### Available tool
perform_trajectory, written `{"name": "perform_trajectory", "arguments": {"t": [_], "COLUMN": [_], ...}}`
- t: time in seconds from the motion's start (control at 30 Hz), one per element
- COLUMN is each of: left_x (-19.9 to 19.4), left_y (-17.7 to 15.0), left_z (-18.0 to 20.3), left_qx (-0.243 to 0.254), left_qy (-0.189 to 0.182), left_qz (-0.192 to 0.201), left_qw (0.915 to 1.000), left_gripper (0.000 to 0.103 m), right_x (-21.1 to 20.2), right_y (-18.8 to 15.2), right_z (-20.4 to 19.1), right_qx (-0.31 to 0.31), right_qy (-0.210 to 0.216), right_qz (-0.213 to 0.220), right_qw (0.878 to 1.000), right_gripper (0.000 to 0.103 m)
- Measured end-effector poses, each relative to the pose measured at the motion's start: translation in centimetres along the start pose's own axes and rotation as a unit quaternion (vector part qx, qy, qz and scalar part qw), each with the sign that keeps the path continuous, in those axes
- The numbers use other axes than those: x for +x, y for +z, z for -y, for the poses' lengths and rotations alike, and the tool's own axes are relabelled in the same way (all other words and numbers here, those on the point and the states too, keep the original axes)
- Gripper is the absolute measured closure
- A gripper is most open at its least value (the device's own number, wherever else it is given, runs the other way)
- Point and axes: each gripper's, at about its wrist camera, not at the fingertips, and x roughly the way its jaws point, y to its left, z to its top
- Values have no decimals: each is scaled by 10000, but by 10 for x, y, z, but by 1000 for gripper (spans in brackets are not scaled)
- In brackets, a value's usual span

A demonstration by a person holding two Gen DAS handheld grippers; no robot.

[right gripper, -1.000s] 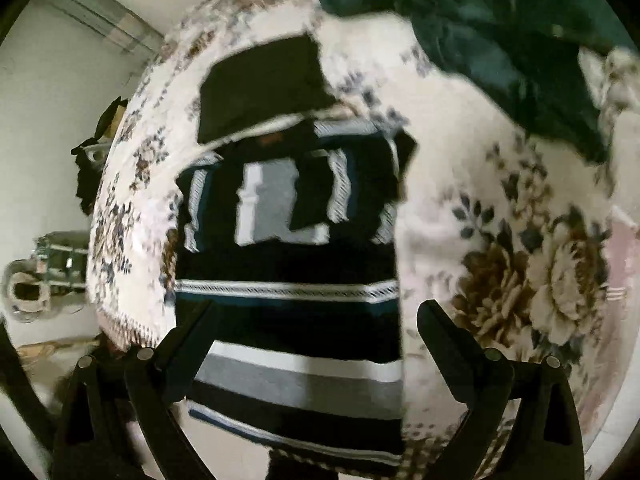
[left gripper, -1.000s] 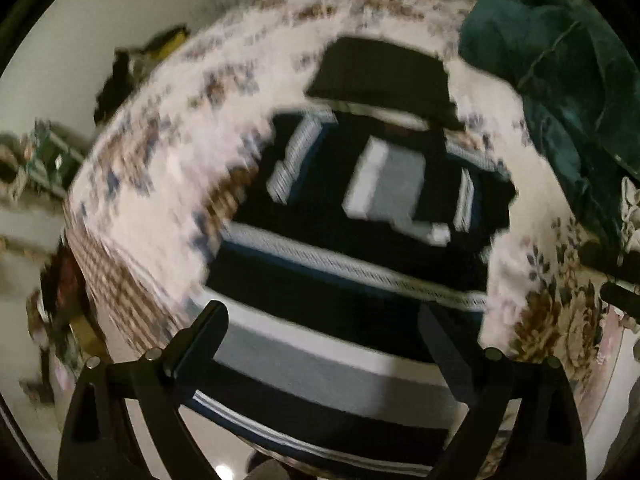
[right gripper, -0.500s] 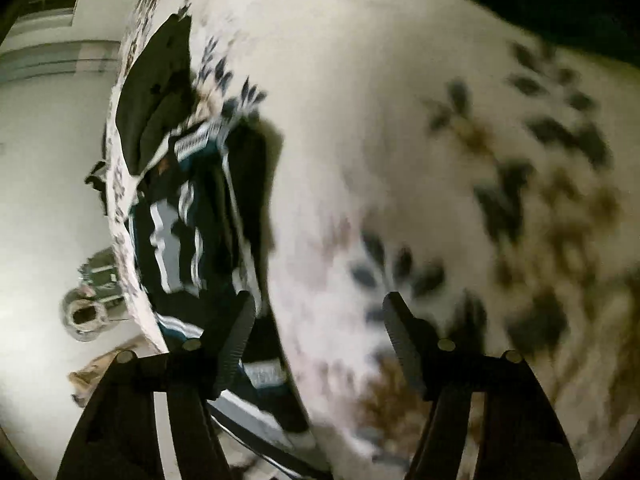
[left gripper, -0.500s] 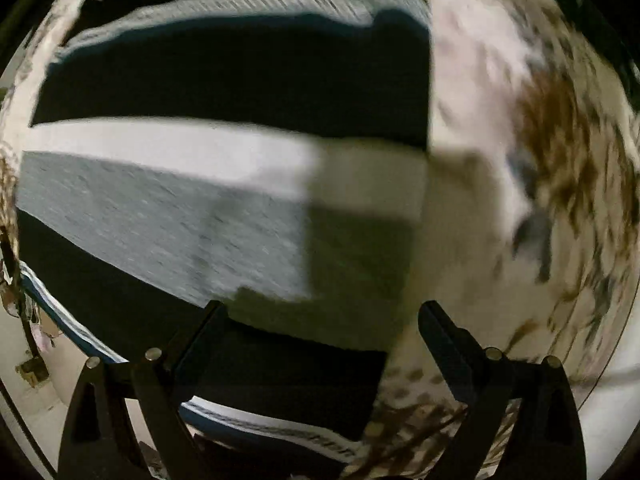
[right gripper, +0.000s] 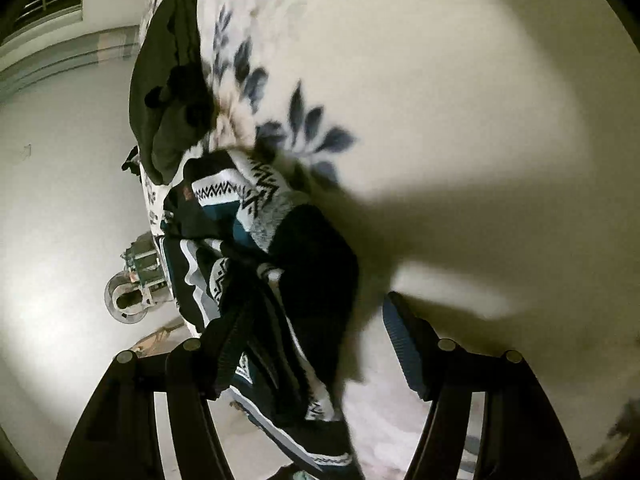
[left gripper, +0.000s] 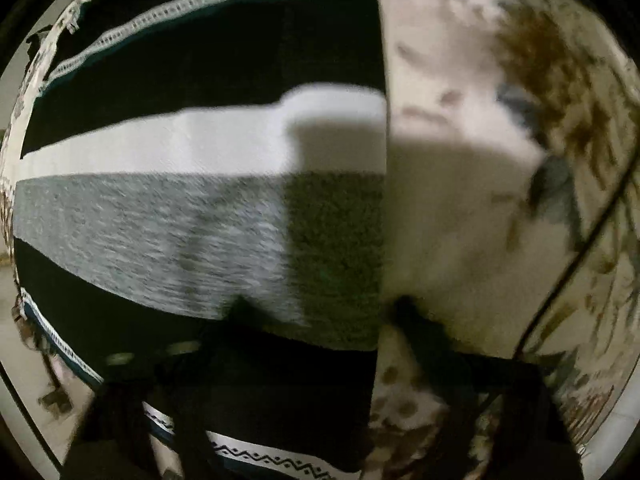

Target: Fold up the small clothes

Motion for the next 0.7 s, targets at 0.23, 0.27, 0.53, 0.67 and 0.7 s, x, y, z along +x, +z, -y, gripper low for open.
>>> {"name": "perform_trajectory", "arguments": {"t": [0.23, 0.27, 0.53, 0.67, 0.7], "left_x": [-52, -59, -137, -148, -149], "left_y": [-20, -22, -20, -20, -15], "left_z": [-43, -48, -149, -219, -236], "left_qx": [-189, -224, -1110, -1697, -1808], "left_qy": [-281, -308, -664, -797, -810], "left_qz": [663, 709, 1261, 1377, 1366], "left_qw": [9972, 9968, 9835, 9726, 9706], "left_gripper": [96, 96, 96, 96, 96], "right_x": [6, 6, -17, -10, -4], "right_y": [-11, -15, -41, -54, -57], "right_z": [-30, -35, -125, -194, -211], "right_qx": [-244, -282, -861, -1107, -1156], "right_qy": [-389, -446, -744, -893, -929], "right_qz": [313, 357, 510, 495, 490], "right_qw": [9985, 9980, 9922, 9886, 9877], "right_gripper": [87, 88, 90, 90, 90]}}
